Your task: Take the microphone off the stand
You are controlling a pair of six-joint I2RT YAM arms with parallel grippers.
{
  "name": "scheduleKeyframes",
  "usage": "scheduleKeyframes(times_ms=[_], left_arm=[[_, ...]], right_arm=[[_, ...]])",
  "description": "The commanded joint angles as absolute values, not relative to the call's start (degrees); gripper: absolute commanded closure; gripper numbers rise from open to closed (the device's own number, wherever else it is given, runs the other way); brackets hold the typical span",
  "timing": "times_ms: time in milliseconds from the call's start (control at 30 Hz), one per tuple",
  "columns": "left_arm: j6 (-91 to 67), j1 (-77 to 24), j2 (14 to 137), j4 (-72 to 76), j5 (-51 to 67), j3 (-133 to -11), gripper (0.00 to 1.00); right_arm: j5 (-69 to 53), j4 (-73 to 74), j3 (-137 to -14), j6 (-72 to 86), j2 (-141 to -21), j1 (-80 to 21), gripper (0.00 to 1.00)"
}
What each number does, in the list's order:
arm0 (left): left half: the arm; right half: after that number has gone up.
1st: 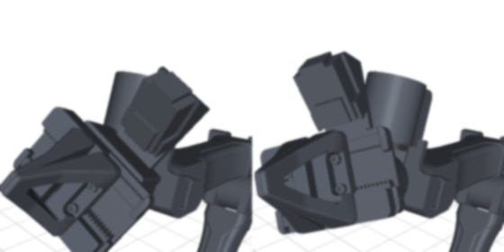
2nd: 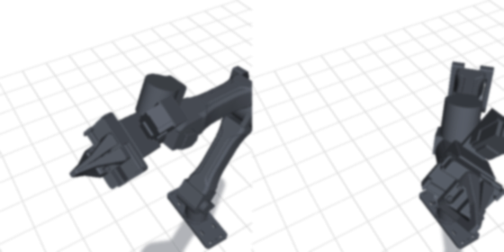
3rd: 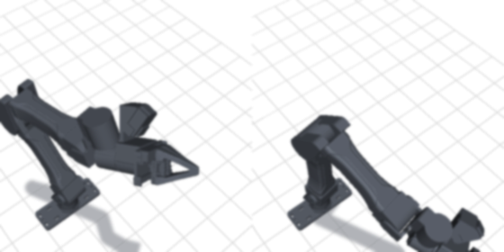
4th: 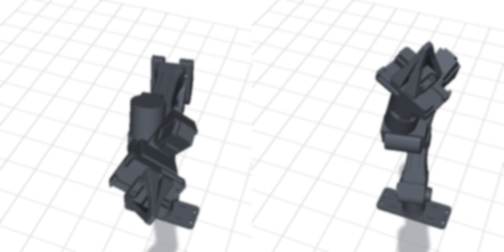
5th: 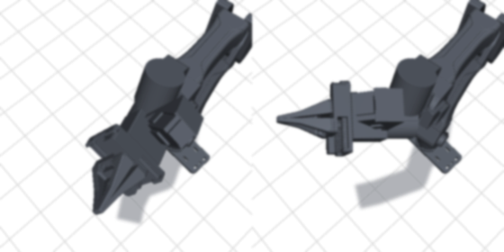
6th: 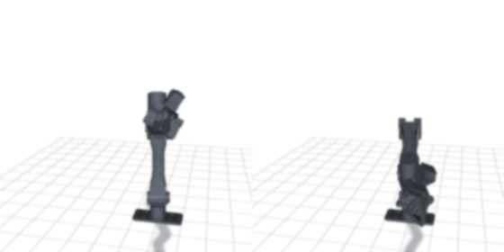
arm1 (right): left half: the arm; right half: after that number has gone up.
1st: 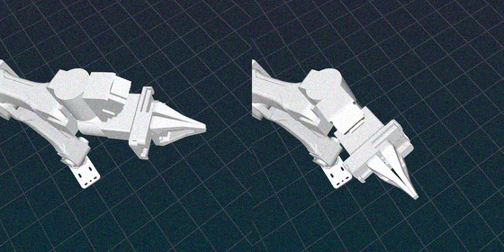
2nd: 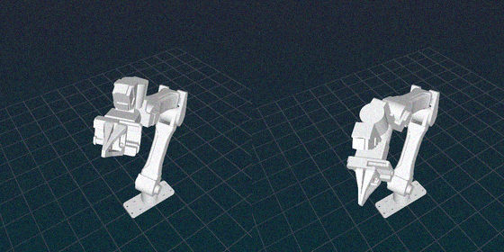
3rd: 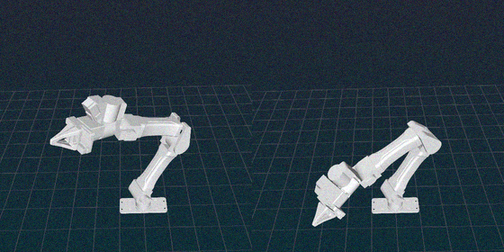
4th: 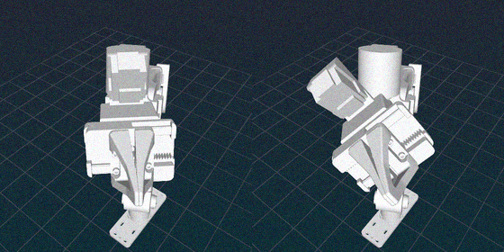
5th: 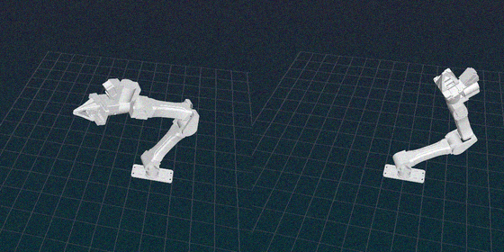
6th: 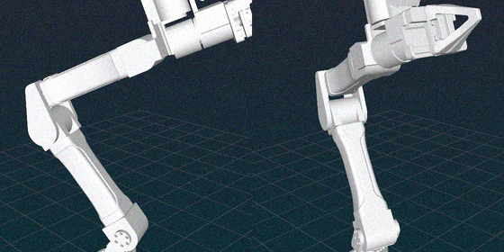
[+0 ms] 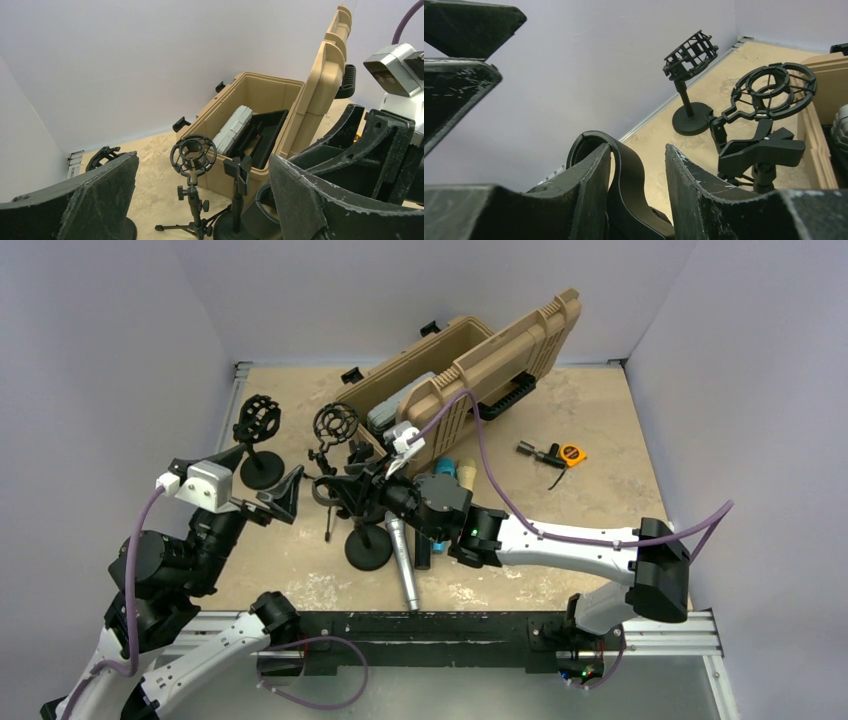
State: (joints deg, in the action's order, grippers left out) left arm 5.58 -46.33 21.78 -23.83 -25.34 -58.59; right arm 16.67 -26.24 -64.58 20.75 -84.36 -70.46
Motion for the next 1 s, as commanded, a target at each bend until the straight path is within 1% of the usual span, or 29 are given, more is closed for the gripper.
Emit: scheduleKeyframes(times_ms=[0, 300, 467, 700, 967], left_arm=[[5.3, -46.7, 22.9, -24.7, -25.0, -60.1, 0.02], [4.7, -46.7, 23.0, -24.9, -25.1, -60.4, 0.02], [3.9, -46.7, 22.9, -26.1, -25.2, -59.8, 0.02], [2.7, -46.7, 25.1, -24.8, -23.9, -59.4, 0.01], [0.7, -46.7, 26.3, -25.8, -22.8, -58.8, 0.02]], right_arm=[[18.6, -14.2, -59.5, 19.6, -89.5, -72.5, 0.60], [20.0, -13.6, -55.7, 21.2, -94.6, -73.6, 0.61], [19.9, -14.2, -52.3, 23.0, -93.1, -73.8, 0.62], [21.8, -12.9, -50.6, 23.5, -90.3, -73.8, 0.62], [20.8, -13.1, -49.8, 24.5, -92.9, -73.9, 0.62]])
